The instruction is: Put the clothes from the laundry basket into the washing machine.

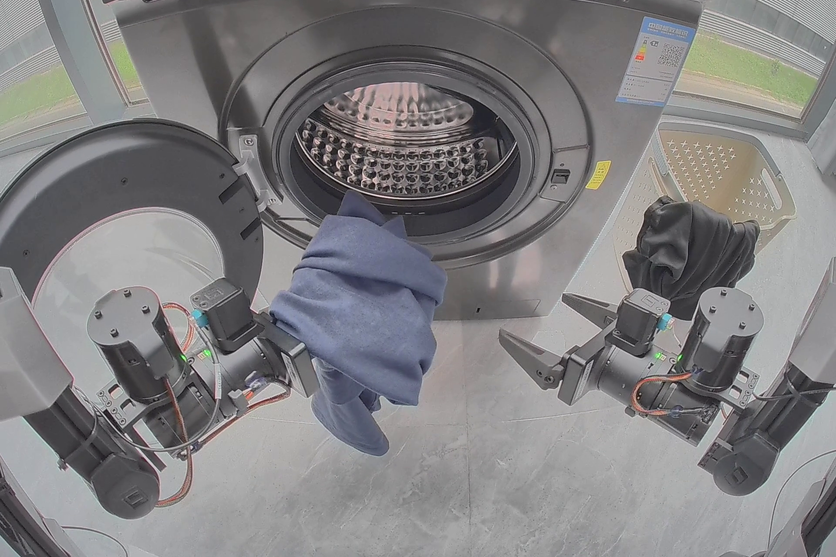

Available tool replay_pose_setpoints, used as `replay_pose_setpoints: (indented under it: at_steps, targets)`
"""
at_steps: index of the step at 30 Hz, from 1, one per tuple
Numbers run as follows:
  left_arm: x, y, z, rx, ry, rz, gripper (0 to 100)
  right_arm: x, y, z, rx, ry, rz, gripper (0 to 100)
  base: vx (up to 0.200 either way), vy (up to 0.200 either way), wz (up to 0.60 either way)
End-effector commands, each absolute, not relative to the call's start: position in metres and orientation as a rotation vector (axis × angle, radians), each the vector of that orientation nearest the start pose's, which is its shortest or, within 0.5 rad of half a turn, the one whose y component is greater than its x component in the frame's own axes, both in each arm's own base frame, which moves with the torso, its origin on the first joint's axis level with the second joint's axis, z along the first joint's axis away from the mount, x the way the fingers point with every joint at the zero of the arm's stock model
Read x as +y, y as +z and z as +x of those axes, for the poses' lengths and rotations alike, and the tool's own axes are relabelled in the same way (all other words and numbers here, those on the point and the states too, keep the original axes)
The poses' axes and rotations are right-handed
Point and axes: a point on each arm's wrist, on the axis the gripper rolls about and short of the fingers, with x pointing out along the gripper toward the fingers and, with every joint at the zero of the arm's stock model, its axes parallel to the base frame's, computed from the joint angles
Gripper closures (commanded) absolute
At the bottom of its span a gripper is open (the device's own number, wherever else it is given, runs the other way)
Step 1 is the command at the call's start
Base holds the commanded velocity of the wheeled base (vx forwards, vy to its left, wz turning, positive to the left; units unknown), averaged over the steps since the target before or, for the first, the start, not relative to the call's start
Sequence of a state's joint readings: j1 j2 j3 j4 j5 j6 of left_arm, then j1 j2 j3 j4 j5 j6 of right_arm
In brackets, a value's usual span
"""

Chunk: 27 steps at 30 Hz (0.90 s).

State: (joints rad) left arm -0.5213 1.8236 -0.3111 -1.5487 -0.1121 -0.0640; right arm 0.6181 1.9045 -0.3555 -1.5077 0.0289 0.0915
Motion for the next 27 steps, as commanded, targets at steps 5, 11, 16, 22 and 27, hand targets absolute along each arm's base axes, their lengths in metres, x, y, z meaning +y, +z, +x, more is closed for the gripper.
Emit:
replay_pose_setpoints:
  at_steps: [5,11,16,22,27]
  targets:
    - [-0.1334,0.1243,0.2279,-0.017,-0.635,-0.072,100,0.1652,0.1048,0.2268,0.075,0.652,0.075,0,0.000,0.000,0.00]
    - [-0.1337,0.1241,0.2283,-0.017,-0.636,-0.072,100,0.1652,0.1048,0.2268,0.075,0.652,0.075,0,0.167,0.000,0.00]
    - [-0.1360,0.1210,0.2282,-0.005,-0.643,-0.068,100,0.1656,0.1048,0.2265,0.075,0.654,0.075,0,0.040,0.000,0.00]
    - [-0.1387,0.1183,0.2288,0.005,-0.651,-0.067,100,0.1656,0.1048,0.2265,0.075,0.654,0.076,0,0.033,0.000,0.00]
    - [-0.1389,0.1173,0.2283,0.009,-0.652,-0.066,100,0.1673,0.1048,0.2252,0.076,0.661,0.076,0,0.200,0.000,0.00]
